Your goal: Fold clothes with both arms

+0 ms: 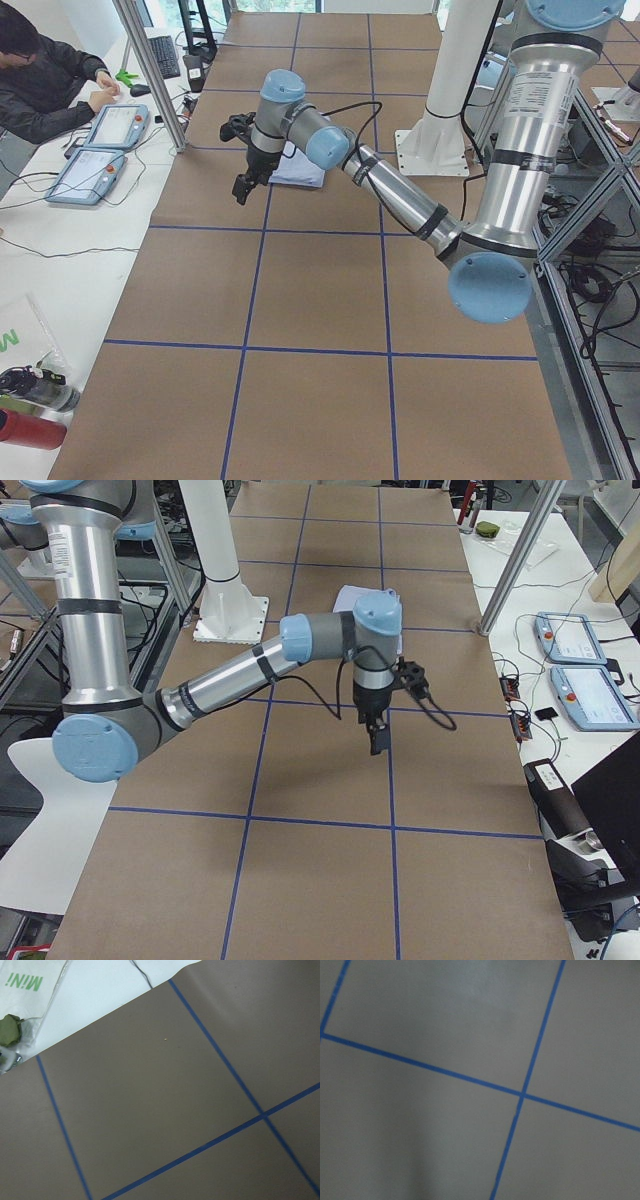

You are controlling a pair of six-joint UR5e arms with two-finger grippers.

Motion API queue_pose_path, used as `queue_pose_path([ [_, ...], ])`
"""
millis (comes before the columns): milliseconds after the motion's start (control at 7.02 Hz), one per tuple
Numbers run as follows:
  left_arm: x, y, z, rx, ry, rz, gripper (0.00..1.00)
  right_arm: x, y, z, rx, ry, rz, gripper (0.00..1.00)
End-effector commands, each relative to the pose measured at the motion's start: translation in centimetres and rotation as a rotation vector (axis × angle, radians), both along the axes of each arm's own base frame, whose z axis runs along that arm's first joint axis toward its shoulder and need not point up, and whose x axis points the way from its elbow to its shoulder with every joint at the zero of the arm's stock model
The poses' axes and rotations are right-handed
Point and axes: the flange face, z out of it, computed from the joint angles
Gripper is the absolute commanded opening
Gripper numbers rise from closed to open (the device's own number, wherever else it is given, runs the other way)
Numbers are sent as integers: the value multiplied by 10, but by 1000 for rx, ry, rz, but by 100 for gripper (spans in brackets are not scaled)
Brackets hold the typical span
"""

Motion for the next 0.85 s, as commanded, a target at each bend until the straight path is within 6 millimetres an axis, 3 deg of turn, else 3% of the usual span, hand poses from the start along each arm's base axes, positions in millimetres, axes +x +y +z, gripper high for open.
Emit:
queue_pose_path([
  [0,-61,15,115,-203,-33,-113,100,19,49,67,-58,-14,25,100],
  [142,-104,13,143,-153,-46,-209,100,19,47,83,-54,-15,24,100],
  [285,-106,25,160,-156,-36,-208,100,17,41,101,-2,-34,36,100],
  [427,-102,37,185,-212,-16,-197,100,13,56,117,-64,-88,100,100],
  [570,-88,53,229,-311,127,-142,100,12,70,127,-44,-86,112,100],
  [712,-75,79,248,-364,242,-102,100,11,74,130,-56,-91,118,100],
])
